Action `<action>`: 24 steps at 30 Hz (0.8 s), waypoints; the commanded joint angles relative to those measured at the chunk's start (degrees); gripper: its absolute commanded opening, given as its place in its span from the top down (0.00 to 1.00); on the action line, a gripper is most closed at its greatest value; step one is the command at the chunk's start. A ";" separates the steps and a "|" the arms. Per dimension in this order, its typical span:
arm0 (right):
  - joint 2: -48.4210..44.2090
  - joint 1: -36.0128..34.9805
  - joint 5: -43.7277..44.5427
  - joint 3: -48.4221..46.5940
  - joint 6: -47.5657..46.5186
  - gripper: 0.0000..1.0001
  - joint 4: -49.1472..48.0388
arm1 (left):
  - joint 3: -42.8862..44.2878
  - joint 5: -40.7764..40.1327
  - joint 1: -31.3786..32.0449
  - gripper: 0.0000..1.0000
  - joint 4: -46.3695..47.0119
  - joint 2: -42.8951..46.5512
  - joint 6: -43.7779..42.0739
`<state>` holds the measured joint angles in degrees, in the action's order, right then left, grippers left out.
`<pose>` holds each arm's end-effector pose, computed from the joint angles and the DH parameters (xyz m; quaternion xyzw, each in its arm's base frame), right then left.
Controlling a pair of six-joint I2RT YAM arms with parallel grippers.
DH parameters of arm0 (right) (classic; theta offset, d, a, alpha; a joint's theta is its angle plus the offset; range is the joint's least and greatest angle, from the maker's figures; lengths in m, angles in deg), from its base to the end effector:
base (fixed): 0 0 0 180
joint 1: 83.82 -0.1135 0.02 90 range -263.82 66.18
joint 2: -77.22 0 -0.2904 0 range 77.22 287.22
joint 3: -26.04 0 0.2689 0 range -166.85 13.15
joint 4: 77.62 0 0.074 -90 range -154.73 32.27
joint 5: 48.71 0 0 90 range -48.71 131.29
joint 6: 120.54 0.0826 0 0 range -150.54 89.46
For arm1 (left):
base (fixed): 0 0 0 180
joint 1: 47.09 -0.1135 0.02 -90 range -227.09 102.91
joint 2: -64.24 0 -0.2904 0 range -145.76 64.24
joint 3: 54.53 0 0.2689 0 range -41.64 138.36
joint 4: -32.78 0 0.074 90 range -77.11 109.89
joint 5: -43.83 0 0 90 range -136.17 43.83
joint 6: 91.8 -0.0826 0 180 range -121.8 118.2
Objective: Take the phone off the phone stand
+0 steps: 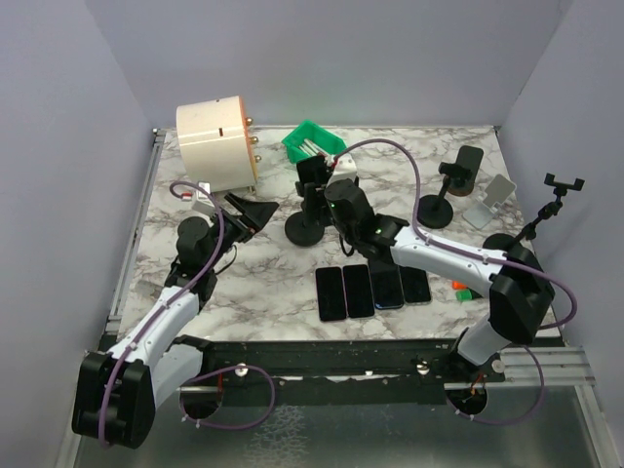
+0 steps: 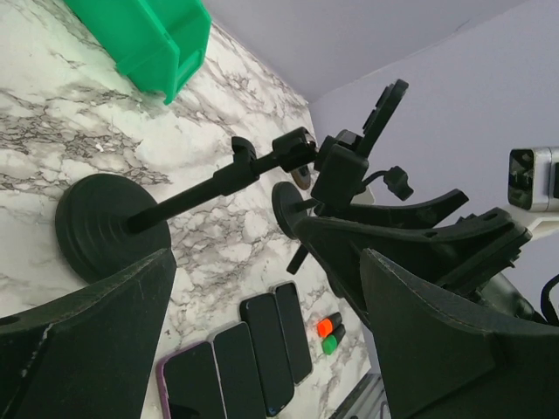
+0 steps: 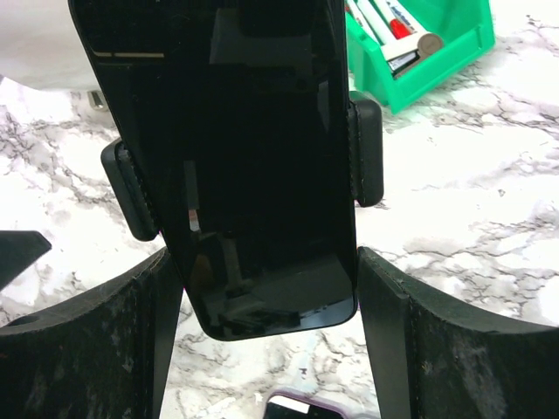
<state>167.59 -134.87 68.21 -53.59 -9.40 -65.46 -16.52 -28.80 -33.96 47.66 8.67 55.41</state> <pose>0.2944 0.3047 0.2963 -0.0849 0.8163 0.1599 0.5486 0.2523 -0.0842 0.2648 -0.1717 0.7020 -0.4824 0.4950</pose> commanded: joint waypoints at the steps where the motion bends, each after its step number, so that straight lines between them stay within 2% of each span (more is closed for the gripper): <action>1: 4.19 -1.22 2.99 -3.05 2.83 0.48 2.71 | -1.25 0.41 -0.38 0.13 1.32 2.39 -0.38; 5: 4.36 -1.84 3.73 -3.42 2.80 0.42 3.53 | -1.77 0.30 -0.38 0.13 1.28 3.41 -0.59; 12: 1.85 -2.26 2.76 -3.01 2.06 0.14 5.54 | -1.75 0.21 -0.38 0.13 1.24 4.48 -1.17; 16: -0.14 -2.39 0.82 -3.34 1.97 0.02 8.44 | -1.32 -0.05 -0.38 0.13 0.31 5.12 -1.54; 24: -7.89 -2.48 -3.34 -3.98 -0.85 0.00 16.37 | 1.06 0.52 -0.38 0.11 -3.29 6.37 -4.37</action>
<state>164.92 -137.36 67.66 -56.30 -8.15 -54.64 -17.43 -28.80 -33.96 46.74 13.69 53.69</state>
